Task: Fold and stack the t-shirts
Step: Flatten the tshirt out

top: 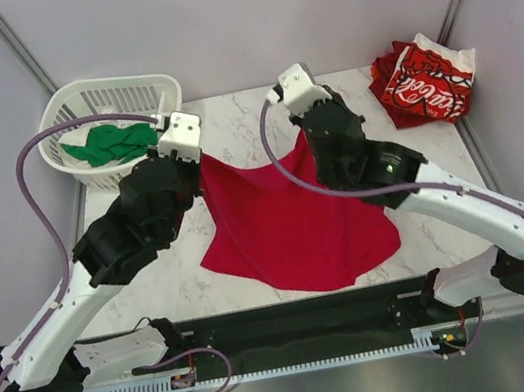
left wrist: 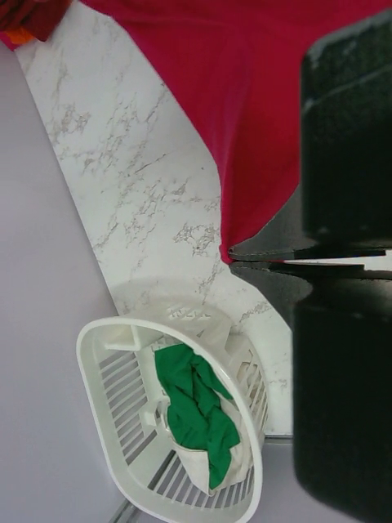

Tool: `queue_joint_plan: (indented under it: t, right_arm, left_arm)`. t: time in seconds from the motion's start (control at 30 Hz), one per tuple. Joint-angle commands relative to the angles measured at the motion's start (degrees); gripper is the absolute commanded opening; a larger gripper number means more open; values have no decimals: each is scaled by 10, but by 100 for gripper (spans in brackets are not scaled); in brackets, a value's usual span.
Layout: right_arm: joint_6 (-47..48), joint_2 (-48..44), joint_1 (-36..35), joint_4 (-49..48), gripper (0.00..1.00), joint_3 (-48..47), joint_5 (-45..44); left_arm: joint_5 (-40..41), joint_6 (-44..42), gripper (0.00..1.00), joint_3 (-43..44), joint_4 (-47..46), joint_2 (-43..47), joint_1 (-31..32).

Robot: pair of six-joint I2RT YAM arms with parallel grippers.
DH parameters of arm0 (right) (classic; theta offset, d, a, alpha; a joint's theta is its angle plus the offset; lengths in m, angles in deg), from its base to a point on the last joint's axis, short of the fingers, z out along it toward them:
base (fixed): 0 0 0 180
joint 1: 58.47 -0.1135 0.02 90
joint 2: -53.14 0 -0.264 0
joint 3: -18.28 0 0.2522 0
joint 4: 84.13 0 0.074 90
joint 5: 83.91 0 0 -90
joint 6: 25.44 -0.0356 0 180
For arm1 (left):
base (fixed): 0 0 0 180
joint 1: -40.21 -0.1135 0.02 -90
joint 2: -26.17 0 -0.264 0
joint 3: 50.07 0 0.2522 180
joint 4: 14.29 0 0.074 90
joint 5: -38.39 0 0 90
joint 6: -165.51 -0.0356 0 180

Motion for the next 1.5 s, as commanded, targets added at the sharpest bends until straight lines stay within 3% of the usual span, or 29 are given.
queue_joint_plan:
  t: [0.0, 0.03, 0.07, 0.1, 0.13, 0.2, 0.23, 0.27, 0.3, 0.33, 0.43, 0.7, 0.87, 1.0, 1.1, 1.2, 1.27, 1.3, 1.33, 1.37, 1.4, 1.43, 1.47]
  right_arm:
    - [-187, -1, 165, 140, 0, -140, 134]
    - [-227, -8, 219, 145, 0, -142, 311]
    - [-301, -14, 318, 145, 0, -141, 381]
    - [-323, -19, 361, 151, 0, -141, 462]
    - [-334, -25, 393, 149, 0, -144, 596]
    - [-290, -86, 411, 108, 0, -138, 723]
    - [-262, -122, 404, 74, 0, -90, 849]
    - [-245, -159, 391, 38, 0, -62, 866]
    - [-254, -216, 391, -35, 0, -38, 854]
    - [-248, -229, 391, -42, 0, -39, 841]
    - [-204, -206, 391, 38, 0, -140, 850]
    - [-201, -180, 391, 75, 0, -213, 875]
    - [-181, -133, 391, 60, 0, -185, 835]
    - [-173, -25, 405, 56, 0, -168, 802]
    - [-206, 65, 437, 36, 0, -168, 800]
    - [-238, 171, 467, 4, 0, -161, 762]
    - [-264, 249, 493, 2, 1, -190, 741]
    - [-276, 347, 504, 15, 31, -218, 733]
    - [-311, 403, 514, 40, 54, -308, 722]
    - [-326, 460, 528, 75, 70, -375, 707]
    - [-338, 570, 534, 173, 82, -455, 686]
    - [-344, 613, 536, 217, 84, -607, 680]
    - [-344, 640, 536, 246, 86, -658, 672]
  left_arm:
    - [20, -13, 2, 9, -56, 40, -4]
    - [13, -8, 2, 9, -49, 43, -4]
    - [7, -5, 2, 10, -43, 48, -3]
    - [4, -4, 2, 15, -35, 50, -4]
    - [5, -4, 2, 16, -24, 59, -4]
    - [-21, -19, 2, 21, -5, 77, -3]
    - [-42, -23, 2, 21, -5, 111, -3]
    - [-65, -25, 2, 20, -9, 131, -3]
    - [-108, -32, 2, 16, -18, 154, -3]
    - [-123, -42, 2, 13, -31, 171, -2]
    - [-168, -77, 2, 13, -73, 220, -3]
    - [-218, -146, 2, 62, -110, 245, -4]
    - [-140, -172, 2, 36, -137, 187, -4]
    - [-43, -231, 2, -2, -206, 122, -4]
    - [-50, -215, 2, -24, -241, 50, -80]
    - [-179, -88, 2, -15, -168, -40, -274]
    - [-224, -46, 2, -12, -151, -143, -329]
    - [-221, -32, 2, -6, -137, -193, -352]
    - [-219, -18, 2, 9, -119, -238, -391]
    - [-216, 5, 3, 35, -87, -282, -409]
    - [-228, 59, 24, 106, -49, -366, -438]
    - [-235, 78, 24, 143, 22, -392, -446]
    - [-234, 95, 24, 165, 34, -407, -449]
